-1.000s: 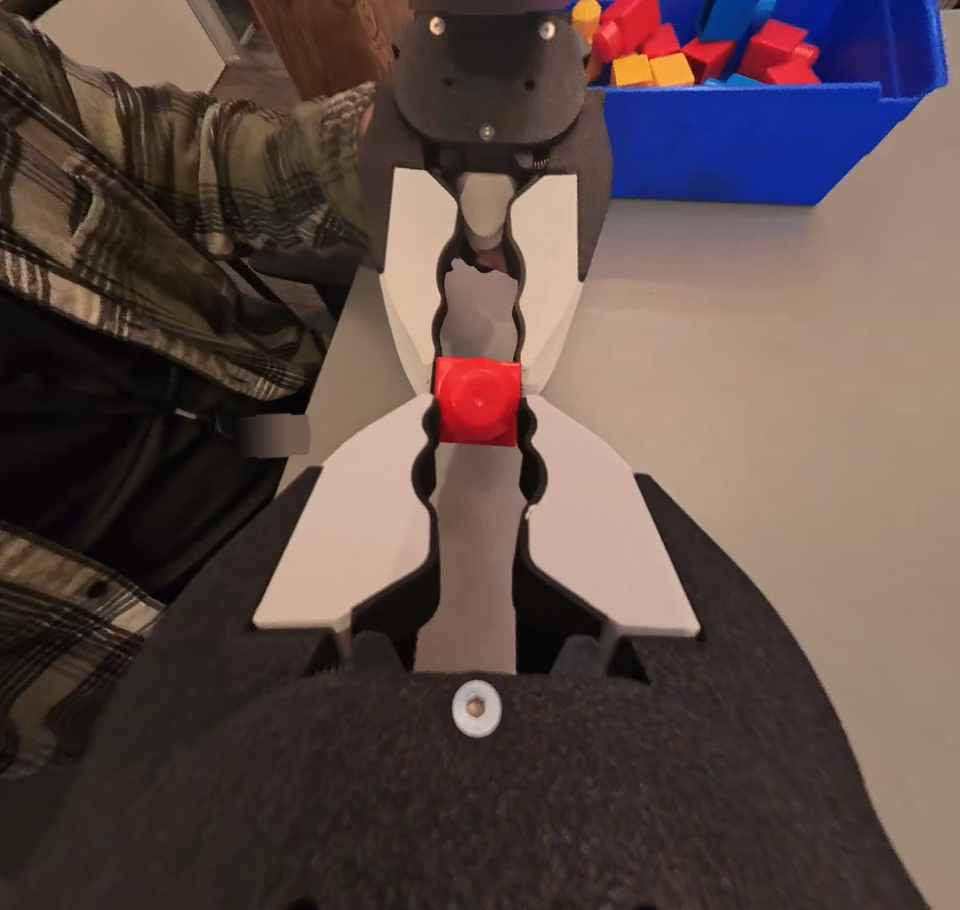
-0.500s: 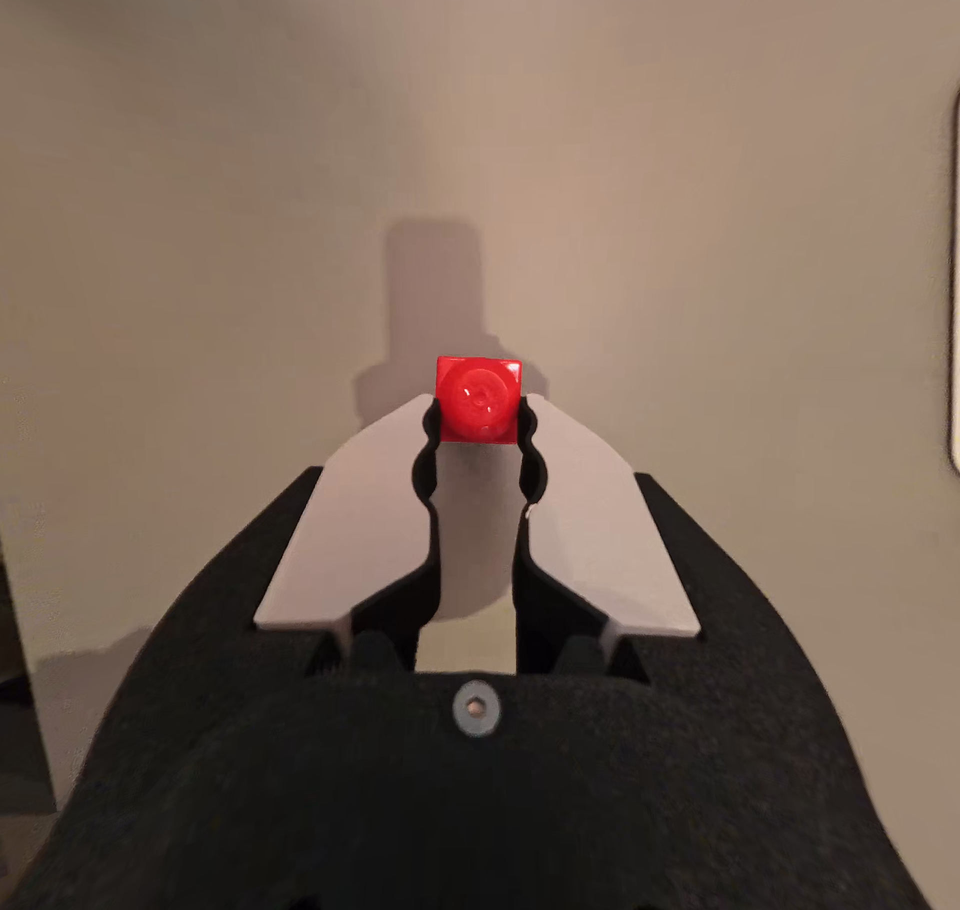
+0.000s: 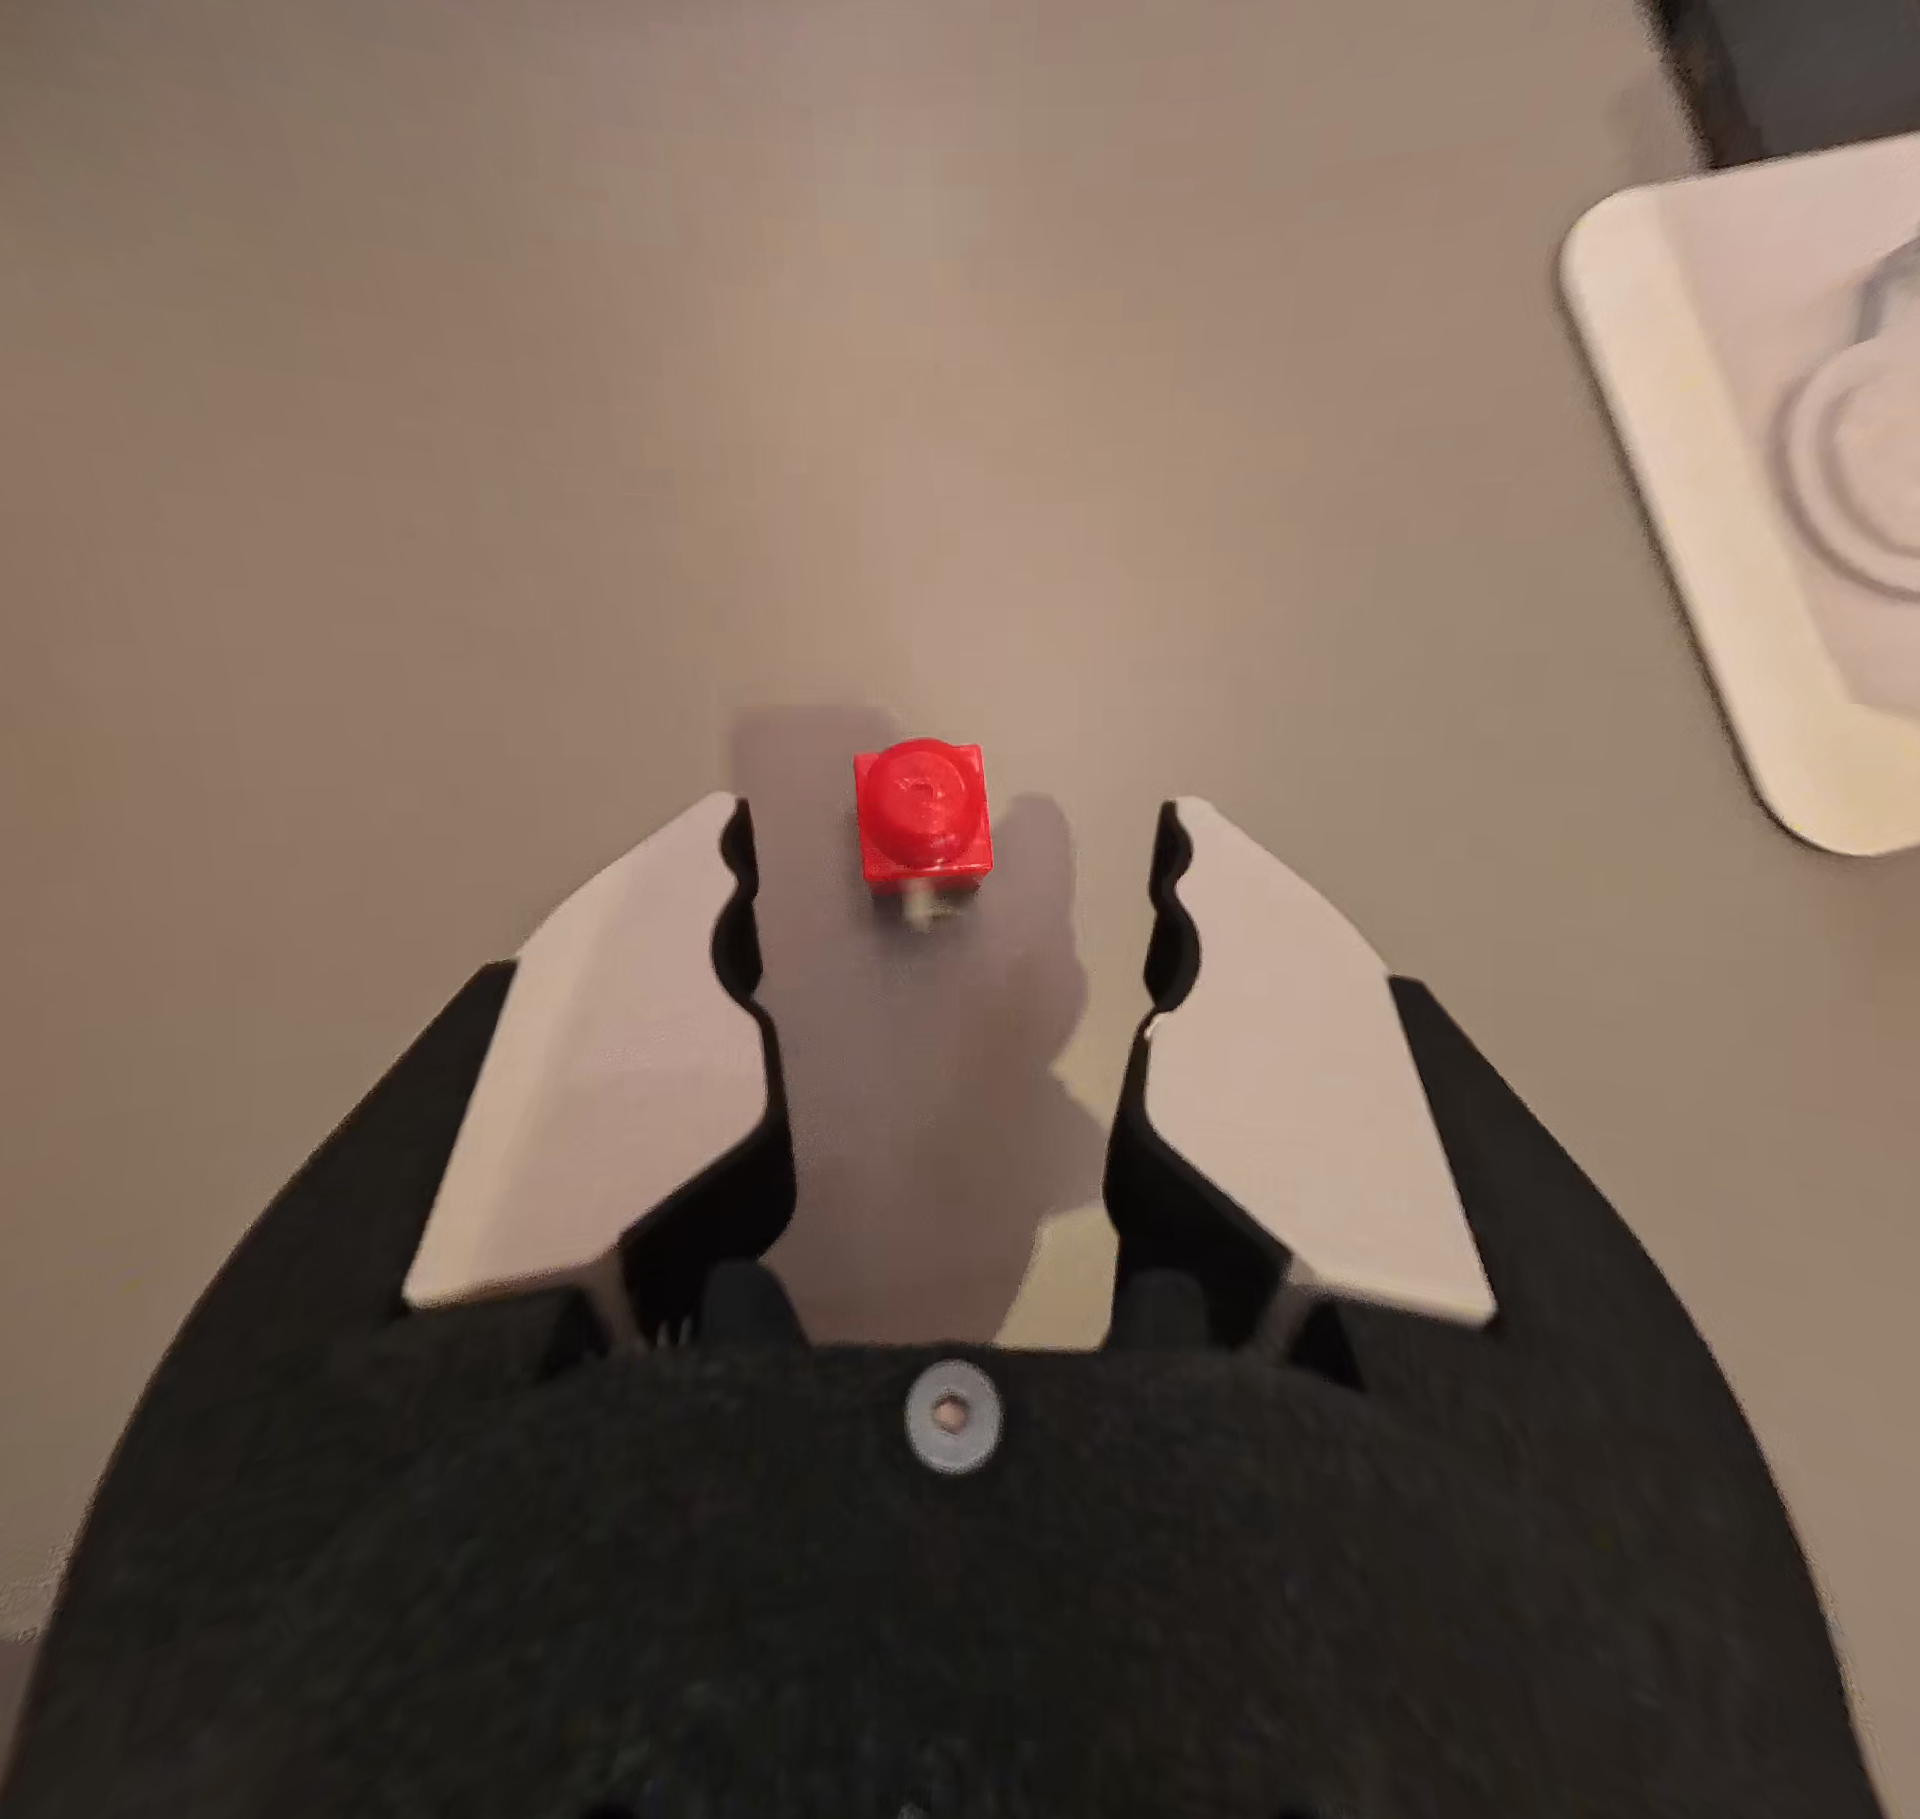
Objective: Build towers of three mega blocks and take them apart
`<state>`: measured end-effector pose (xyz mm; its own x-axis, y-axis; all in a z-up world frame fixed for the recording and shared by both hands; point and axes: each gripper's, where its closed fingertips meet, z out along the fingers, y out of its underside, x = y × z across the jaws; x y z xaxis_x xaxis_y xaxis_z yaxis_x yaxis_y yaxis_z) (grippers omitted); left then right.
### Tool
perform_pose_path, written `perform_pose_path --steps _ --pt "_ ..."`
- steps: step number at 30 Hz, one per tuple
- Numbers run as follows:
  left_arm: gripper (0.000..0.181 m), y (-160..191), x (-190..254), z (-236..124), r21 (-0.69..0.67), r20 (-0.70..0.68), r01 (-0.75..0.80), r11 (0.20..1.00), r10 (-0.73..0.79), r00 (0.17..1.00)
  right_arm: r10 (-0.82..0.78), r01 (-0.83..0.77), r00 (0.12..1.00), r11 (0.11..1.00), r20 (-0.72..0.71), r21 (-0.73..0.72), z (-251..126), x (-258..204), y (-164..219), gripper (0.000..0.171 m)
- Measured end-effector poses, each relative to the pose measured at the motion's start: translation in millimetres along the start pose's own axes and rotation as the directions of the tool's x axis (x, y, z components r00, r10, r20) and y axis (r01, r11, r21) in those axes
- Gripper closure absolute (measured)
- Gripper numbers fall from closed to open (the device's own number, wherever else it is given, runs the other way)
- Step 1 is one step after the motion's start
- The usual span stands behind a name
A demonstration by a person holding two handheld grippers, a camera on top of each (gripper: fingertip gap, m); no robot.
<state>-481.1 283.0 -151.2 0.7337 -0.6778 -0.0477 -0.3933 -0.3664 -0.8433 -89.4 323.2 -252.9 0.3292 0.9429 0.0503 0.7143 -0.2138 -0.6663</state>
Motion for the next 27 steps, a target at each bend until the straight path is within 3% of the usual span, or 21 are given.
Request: perform_pose_path --steps 3,6,10,14,20,23,27 --pt "0.123 34.9 -56.6 -26.0 -0.125 0.129 0.054 0.991 -0.037 0.991 0.044 -0.039 0.998 0.994 -0.051 0.105 -29.1 -6.9 -7.3 0.107" --pt "0.125 72.2 -83.9 -29.5 -0.305 0.155 0.051 0.951 -0.003 0.988 0.083 -0.063 0.991 0.981 -0.104 0.183 -46.8 -16.9 -7.2 0.110" --pt "0.127 115.0 -103.4 -28.2 -0.581 0.118 -0.059 0.811 0.156 0.981 0.119 -0.090 0.988 0.961 -0.101 0.261 -52.3 -41.7 -2.4 0.114" --pt "0.126 125.3 -121.3 -29.5 -0.702 0.100 -0.106 0.705 0.244 0.965 0.136 -0.102 0.986 0.952 -0.100 0.287 -46.8 -63.0 6.6 0.113" --pt "0.125 116.8 -126.3 -25.9 -0.777 -0.052 -0.338 0.531 0.481 0.875 0.138 -0.101 0.986 0.939 -0.094 0.328 -42.6 -79.9 11.0 0.113" --pt "0.125 102.9 -138.3 -20.8 -0.791 -0.022 -0.307 0.530 0.476 0.879 0.160 -0.117 0.983 0.926 -0.092 0.359 -43.1 -79.9 11.4 0.114" --pt "0.129 81.7 -159.5 -1.3 -0.754 0.140 -0.105 0.648 0.316 0.938 0.190 -0.148 0.979 0.914 -0.078 0.378 -42.8 -81.2 15.3 0.116"
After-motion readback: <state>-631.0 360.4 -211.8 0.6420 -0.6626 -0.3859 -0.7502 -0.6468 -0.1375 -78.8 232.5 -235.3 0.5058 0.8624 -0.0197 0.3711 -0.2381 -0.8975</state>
